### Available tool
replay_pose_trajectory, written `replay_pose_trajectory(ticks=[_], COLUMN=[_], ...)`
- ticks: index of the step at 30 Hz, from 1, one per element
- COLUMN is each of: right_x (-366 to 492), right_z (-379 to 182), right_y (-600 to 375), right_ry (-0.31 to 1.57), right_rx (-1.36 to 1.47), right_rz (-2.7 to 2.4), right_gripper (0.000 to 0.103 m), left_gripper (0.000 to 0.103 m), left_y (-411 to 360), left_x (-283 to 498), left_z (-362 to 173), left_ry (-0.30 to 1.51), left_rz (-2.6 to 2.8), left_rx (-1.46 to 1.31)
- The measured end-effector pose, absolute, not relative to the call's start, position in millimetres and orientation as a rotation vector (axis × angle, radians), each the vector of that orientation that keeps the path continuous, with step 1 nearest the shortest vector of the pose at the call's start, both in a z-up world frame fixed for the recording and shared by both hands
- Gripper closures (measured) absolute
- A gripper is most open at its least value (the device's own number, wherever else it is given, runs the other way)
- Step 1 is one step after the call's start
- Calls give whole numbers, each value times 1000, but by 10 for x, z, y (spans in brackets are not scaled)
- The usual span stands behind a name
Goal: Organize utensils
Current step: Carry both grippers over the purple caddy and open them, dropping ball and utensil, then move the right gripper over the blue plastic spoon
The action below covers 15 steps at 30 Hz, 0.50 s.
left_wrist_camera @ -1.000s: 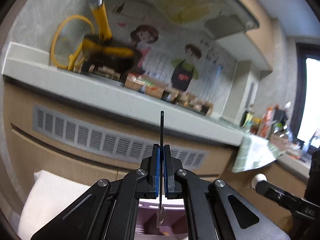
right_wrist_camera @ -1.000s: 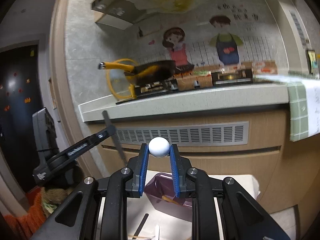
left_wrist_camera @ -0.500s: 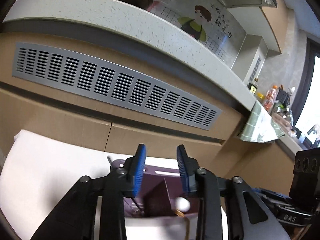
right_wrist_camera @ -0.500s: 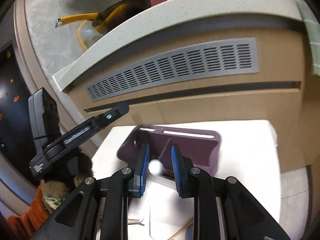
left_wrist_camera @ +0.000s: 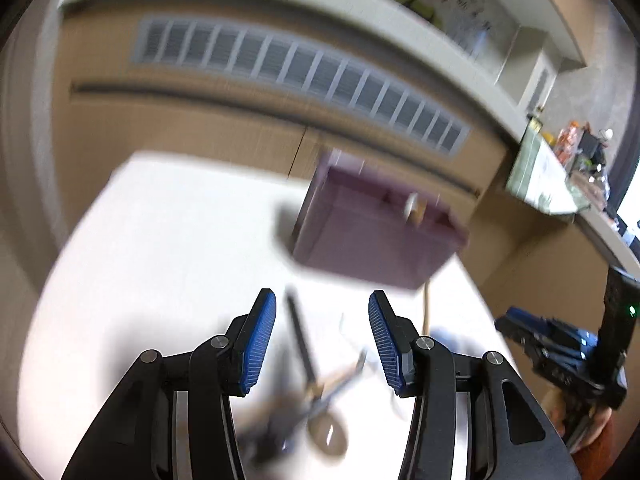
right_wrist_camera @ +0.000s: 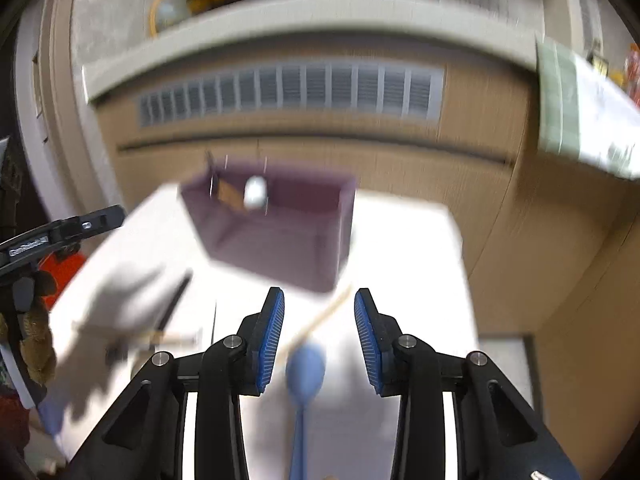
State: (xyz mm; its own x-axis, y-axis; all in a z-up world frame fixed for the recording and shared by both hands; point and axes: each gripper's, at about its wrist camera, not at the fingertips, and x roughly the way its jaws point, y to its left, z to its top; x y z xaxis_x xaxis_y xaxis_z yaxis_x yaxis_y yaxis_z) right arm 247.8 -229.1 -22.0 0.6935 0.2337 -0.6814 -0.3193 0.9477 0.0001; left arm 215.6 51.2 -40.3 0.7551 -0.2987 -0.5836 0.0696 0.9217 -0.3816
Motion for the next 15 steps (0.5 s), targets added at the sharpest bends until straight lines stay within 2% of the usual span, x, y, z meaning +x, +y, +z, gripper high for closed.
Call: replay_pose_trajectory(ticks=[7,15], right_x=[2211,2563], right_z=[-699,-725], right_y=[-2216,-2130], right_ry=[855,926], right_rx=[-235,-154], right_rz=[344,393], right_gripper=[70,70], left_gripper=[54,54], left_y=[577,545], left_x=[1674,1650], left_z=[-687,-670], left_ry=[756,760], left_rz=[-142,-159], left_rx=[-293,-234])
